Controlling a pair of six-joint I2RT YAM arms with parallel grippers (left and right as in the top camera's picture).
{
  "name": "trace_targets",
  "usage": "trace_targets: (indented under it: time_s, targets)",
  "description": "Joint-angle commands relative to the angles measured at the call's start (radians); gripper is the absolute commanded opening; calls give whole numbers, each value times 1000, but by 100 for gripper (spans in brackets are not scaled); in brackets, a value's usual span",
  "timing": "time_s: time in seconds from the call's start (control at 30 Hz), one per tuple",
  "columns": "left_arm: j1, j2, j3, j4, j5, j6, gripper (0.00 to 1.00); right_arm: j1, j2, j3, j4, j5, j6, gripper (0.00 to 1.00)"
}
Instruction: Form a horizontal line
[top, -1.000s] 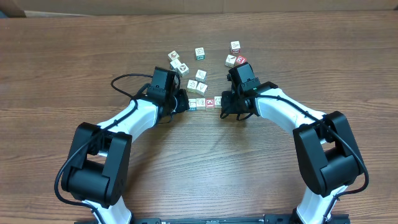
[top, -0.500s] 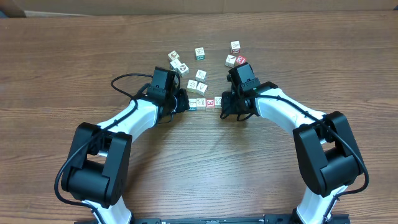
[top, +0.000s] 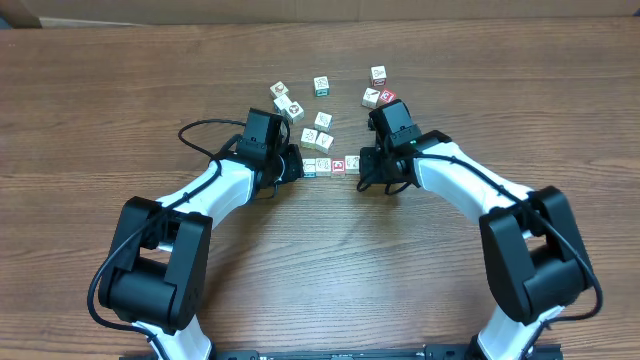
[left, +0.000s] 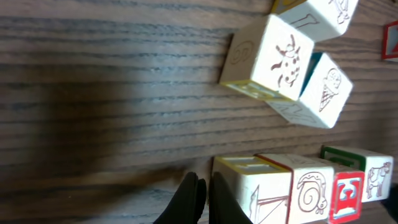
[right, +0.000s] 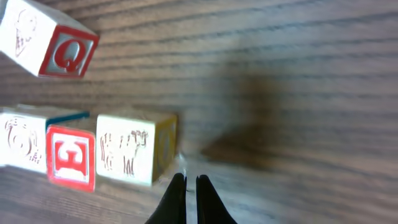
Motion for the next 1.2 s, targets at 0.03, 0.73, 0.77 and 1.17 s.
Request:
trace_targets:
  time_s: [0.03, 0.73, 0.77, 1.17]
  targets:
    - [7, -52, 14, -21, -47, 35, 4, 2, -70, -1, -40, 15, -3, 4]
    - [66, -145, 14, -90, -66, 77, 4, 192, -77, -19, -1, 85, 83, 4]
    - [66, -145, 14, -90, -66, 77, 4, 196, -77, -31, 27, 90, 86, 4]
    - [113, -190, 14, -111, -60, 135, 4, 226, -77, -102, 130, 138, 134, 4]
